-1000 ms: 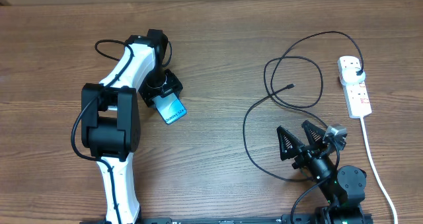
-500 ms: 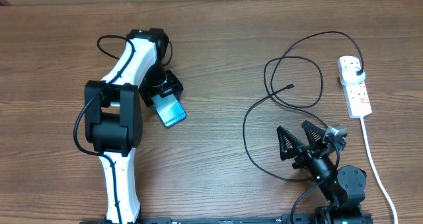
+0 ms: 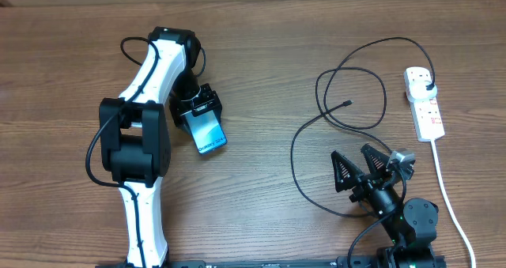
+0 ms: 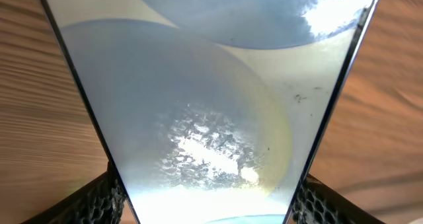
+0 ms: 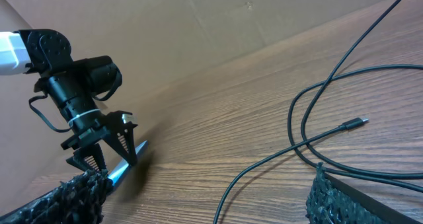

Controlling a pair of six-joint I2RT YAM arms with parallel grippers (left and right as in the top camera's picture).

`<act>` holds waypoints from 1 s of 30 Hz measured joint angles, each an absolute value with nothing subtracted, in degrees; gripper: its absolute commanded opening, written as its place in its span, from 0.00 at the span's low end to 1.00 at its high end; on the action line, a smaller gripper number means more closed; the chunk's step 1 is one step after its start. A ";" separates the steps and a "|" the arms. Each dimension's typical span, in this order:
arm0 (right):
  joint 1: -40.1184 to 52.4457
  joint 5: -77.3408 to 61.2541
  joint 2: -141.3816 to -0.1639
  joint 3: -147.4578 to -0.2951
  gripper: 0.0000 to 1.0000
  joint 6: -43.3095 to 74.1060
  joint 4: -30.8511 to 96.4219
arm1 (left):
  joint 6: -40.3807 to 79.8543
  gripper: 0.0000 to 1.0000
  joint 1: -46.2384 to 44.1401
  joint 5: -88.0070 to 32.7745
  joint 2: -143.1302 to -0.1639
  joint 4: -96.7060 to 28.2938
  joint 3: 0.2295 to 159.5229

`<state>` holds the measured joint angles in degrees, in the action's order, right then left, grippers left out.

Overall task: Plug charger to phone and switch on socket
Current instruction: 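Reach the right gripper toward the phone held by the left gripper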

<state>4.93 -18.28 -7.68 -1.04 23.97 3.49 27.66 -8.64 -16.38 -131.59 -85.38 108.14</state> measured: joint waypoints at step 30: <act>4.93 -31.22 -7.68 -1.04 1.00 56.75 3.01 | 19.05 0.63 -8.64 -49.78 -131.59 -86.54 108.38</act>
